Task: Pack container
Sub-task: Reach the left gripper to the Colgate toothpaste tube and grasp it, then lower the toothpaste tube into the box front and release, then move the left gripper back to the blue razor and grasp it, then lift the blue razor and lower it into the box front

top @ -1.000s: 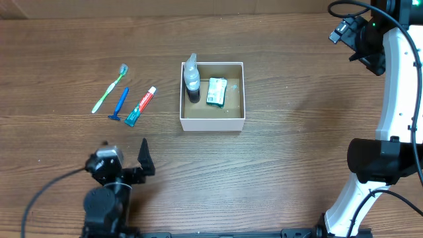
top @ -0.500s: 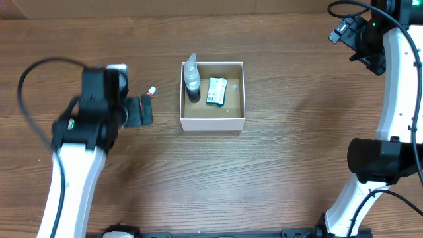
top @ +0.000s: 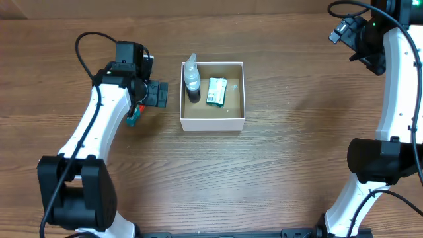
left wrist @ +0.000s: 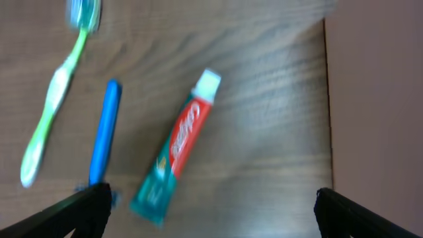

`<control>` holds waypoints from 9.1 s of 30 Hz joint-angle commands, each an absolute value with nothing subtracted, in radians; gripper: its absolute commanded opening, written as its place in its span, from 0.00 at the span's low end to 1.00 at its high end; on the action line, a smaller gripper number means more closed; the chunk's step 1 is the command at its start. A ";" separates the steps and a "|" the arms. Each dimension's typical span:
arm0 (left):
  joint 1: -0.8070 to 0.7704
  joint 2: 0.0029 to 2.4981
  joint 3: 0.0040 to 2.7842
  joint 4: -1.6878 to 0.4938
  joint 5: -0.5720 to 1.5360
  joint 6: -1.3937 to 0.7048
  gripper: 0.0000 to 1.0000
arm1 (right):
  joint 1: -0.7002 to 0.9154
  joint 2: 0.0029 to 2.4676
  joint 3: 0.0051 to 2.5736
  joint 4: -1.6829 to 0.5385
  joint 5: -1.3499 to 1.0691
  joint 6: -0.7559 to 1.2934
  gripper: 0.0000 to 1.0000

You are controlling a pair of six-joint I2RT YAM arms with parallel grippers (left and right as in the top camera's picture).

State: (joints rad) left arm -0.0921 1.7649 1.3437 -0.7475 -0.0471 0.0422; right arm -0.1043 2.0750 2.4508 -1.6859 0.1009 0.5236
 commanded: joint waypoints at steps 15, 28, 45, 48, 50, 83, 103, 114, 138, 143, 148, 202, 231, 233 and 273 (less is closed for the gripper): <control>-0.076 2.007 1.368 -0.650 -0.030 0.269 1.00 | -0.107 2.067 2.458 -1.682 0.100 0.523 1.00; -0.076 2.040 1.365 -0.704 0.098 0.235 0.55 | -0.107 2.067 2.458 -1.682 0.100 0.523 1.00; -0.079 2.040 1.361 -0.820 0.099 0.197 0.09 | -0.107 2.067 2.458 -1.682 0.100 0.523 1.00; -0.079 2.040 1.377 -0.838 0.106 0.177 0.06 | -0.107 2.067 2.458 -1.682 0.100 0.523 1.00; -0.079 2.040 1.399 -0.860 0.108 0.175 0.05 | -0.107 2.067 2.458 -1.682 0.100 0.523 1.00; -0.338 1.869 2.028 -1.325 0.332 0.550 0.11 | -0.107 2.067 2.458 -1.682 0.100 0.523 1.00; -0.476 2.135 2.003 -1.331 0.187 0.763 0.17 | -0.107 2.067 2.458 -1.682 0.100 0.523 1.00; -0.492 2.106 2.009 -1.330 0.184 0.728 0.27 | -0.107 2.067 2.458 -1.682 0.100 0.523 1.00; -0.178 1.866 2.008 -1.327 0.088 0.251 0.80 | -0.107 2.067 2.458 -1.682 0.100 0.523 1.00; -0.030 1.898 1.995 -1.328 0.097 0.200 0.83 | -0.107 2.067 2.458 -1.682 0.100 0.523 1.00; 0.064 1.924 1.911 -1.302 0.126 0.194 0.84 | -0.107 2.067 2.458 -1.682 0.100 0.523 1.00; 0.177 1.977 1.213 -0.595 0.074 0.193 0.25 | -0.107 2.067 2.458 -1.682 0.100 0.523 1.00; 0.159 1.965 1.709 -1.028 0.331 0.105 0.04 | -0.107 2.067 2.458 -1.682 0.100 0.523 1.00; 0.145 1.964 1.790 -1.097 0.371 0.136 0.04 | -0.107 2.067 2.458 -1.681 0.100 0.524 1.00; -0.457 1.969 1.808 -1.243 0.181 0.607 0.16 | -0.107 2.067 2.458 -1.682 0.100 0.523 1.00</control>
State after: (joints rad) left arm -0.4603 1.9362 1.8767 -1.2644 0.1932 0.5327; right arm -0.1043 2.0750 2.4508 -1.6859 0.1005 0.5232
